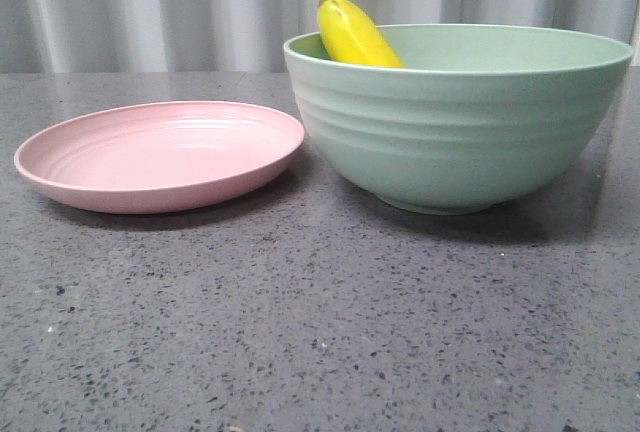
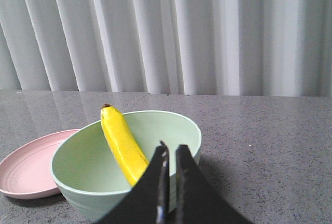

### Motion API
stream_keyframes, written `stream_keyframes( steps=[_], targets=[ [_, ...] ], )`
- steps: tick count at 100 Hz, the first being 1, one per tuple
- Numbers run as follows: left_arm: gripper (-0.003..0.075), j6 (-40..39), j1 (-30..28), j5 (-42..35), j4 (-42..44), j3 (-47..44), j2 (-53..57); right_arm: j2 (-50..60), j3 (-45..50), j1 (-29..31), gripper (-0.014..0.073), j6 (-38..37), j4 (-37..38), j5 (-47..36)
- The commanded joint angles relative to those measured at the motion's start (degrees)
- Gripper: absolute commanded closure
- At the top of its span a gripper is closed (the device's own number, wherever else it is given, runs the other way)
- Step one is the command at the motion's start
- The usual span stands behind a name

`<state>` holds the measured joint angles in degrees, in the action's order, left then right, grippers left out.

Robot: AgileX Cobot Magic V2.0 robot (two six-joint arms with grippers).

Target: Transfer banana from pink plate to green bowl

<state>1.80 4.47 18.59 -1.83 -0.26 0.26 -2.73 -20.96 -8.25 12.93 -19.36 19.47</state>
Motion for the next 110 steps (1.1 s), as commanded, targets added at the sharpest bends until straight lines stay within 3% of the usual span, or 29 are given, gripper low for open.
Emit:
stream_keyframes(
  steps=[1, 86, 98, 110],
  targets=[
    [0.0741, -0.78, -0.13, -3.75, -0.63, -0.47, 1.66, -0.62, -1.27, 0.00, 0.0656, 0.30, -0.32, -4.31],
    [0.0741, -0.78, -0.13, -3.75, -0.63, -0.47, 1.66, -0.62, -0.93, 0.51, 0.0656, 0.30, 0.22, -4.73],
    [0.0741, -0.78, -0.13, -3.75, -0.63, -0.47, 1.66, -0.62, 2.78, 2.29, 0.0656, -0.11, 3.07, -11.91],
    [0.0741, -0.78, -0.13, -3.75, -0.63, -0.47, 1.66, -0.62, 9.76, 4.23, 0.0656, -5.79, 8.79, -26.38]
  ],
)
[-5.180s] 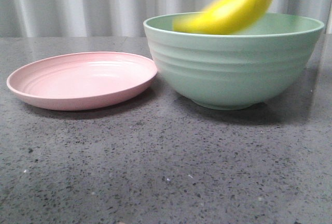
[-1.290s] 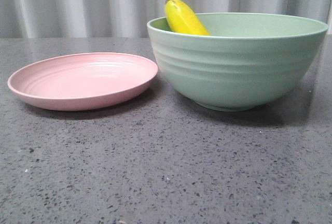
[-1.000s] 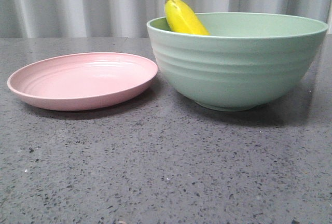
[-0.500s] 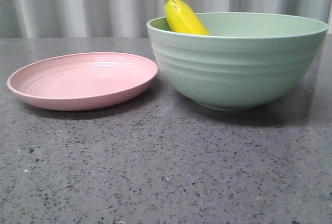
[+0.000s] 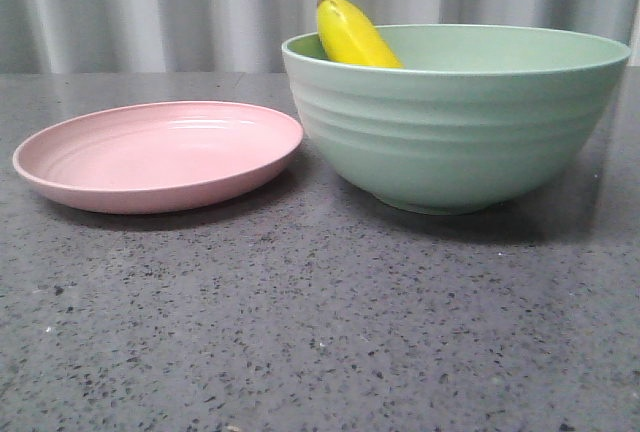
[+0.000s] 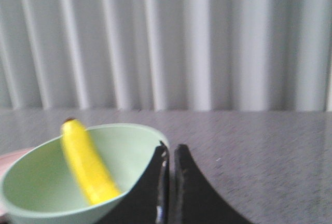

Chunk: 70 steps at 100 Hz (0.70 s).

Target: Transfer banana from pink plate to green bowl

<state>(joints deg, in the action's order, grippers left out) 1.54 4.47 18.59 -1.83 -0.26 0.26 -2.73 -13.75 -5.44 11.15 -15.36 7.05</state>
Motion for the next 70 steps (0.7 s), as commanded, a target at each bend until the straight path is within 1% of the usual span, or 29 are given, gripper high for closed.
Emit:
stream_keyframes(
  steps=[1, 8, 12, 17, 22, 23, 26, 28, 32, 41, 54, 64, 70],
  targets=[
    [0.0741, -0.52, -0.13, -3.75, -0.63, -0.47, 1.66, -0.62, 3.52, 1.72, 0.0656, -4.54, 6.38, -14.84],
    [0.0741, -0.52, -0.13, -3.75, -0.63, -0.47, 1.66, -0.62, 8.31, 3.59, 0.0656, -10.45, 13.84, -22.89],
    [0.0741, -0.52, -0.13, -3.75, -0.63, -0.47, 1.66, -0.62, 10.95, 4.77, 0.0656, -13.75, 15.92, -26.69],
    [0.0741, -0.52, -0.13, -3.75, -0.63, -0.47, 1.66, -0.36, 13.58, 6.88, 0.0656, -16.70, 17.47, -28.56],
    [0.0741, -0.52, -0.13, -3.75, -0.63, -0.47, 1.66, 0.48, 15.90, 8.75, 0.0656, -19.01, 17.57, -28.45],
    [0.0741, -0.52, -0.13, -3.75, -0.63, -0.47, 1.66, 0.64, 15.91, 9.00, 0.0656, -19.21, 17.57, -28.05],
    [0.0741, -0.52, -0.13, -3.75, -0.63, -0.47, 1.66, 1.52, 15.49, 9.97, 0.0656, -19.37, 18.01, -21.91],
    [0.0741, -0.52, -0.13, -3.75, -0.63, -0.47, 1.66, 1.95, 15.45, 10.62, 0.0656, -19.37, 18.58, -19.72],
    [0.0741, -0.52, -0.13, -3.75, -0.70, -0.47, 1.66, 2.73, 15.75, 11.77, 0.0656, -19.37, 19.34, -17.69],
    [0.0741, -0.52, -0.13, -3.75, -0.70, -0.47, 1.66, 4.47, 15.76, 13.58, 0.0656, -19.37, 21.40, -9.56],
    [0.0741, -0.52, -0.13, -3.75, -0.70, -0.47, 1.66, 4.37, 15.76, 13.82, 0.0656, -18.56, 21.40, 2.80],
    [0.0741, -0.52, -0.13, -3.75, -0.70, -0.47, 1.66, 4.37, 15.76, 13.82, 0.0656, -18.45, 21.40, 9.72],
    [0.0741, -0.52, -0.13, -3.75, -0.70, -0.47, 1.66, 4.37, 15.76, 13.82, 0.0656, -18.33, 21.40, 10.30]
  ],
)
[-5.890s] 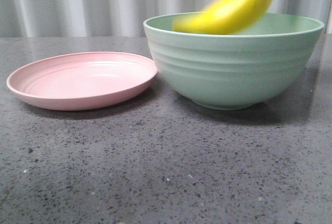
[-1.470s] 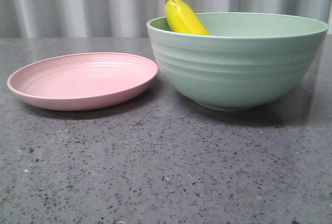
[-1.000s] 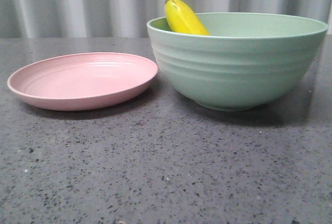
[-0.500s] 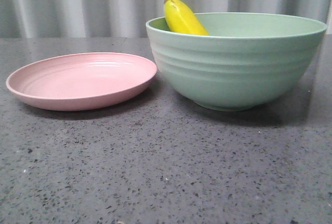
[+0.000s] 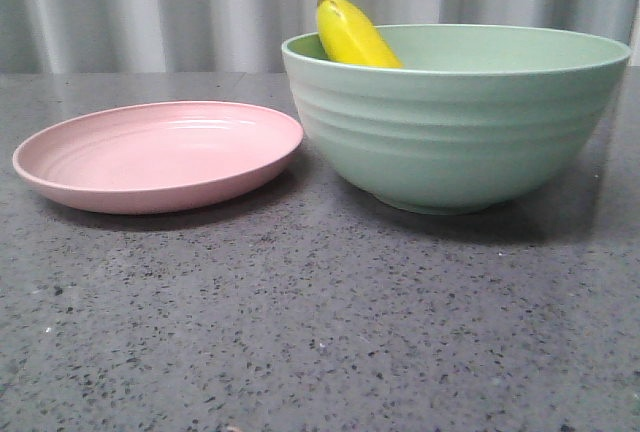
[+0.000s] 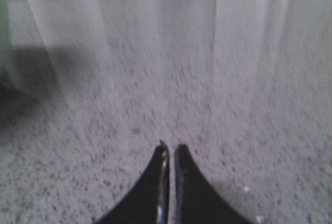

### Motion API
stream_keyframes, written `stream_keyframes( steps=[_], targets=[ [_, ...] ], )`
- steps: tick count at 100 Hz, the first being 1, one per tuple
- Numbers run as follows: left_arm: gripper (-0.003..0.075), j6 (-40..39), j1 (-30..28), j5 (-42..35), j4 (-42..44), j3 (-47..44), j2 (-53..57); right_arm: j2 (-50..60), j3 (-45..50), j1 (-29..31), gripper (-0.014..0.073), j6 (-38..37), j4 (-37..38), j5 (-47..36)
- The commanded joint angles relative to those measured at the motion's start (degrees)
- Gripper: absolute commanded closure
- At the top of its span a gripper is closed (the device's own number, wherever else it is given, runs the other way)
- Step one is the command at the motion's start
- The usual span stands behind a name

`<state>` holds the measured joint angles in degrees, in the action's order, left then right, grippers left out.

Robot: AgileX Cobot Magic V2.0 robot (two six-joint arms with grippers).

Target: Transfer banana from pink plate to green bowl

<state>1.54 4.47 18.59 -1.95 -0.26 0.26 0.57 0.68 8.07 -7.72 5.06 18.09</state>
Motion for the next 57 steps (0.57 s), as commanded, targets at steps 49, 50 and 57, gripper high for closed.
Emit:
stream_keyframes(
  steps=[49, 50, 57],
  targets=[
    [0.0741, -0.52, -0.13, -3.83, -0.58, -0.47, 1.66, 1.07, 1.32, 0.31, 0.0656, 0.54, 0.27, -0.76],
    [0.0741, -0.52, -0.13, -3.83, -0.58, -0.47, 1.66, 1.07, 1.32, 0.31, 0.0656, 0.54, 0.27, -0.76],
    [0.0741, -0.52, -0.13, -3.83, -0.58, -0.47, 1.66, 1.07, 1.32, 0.31, 0.0656, 0.54, 0.27, -0.76]
  ],
)
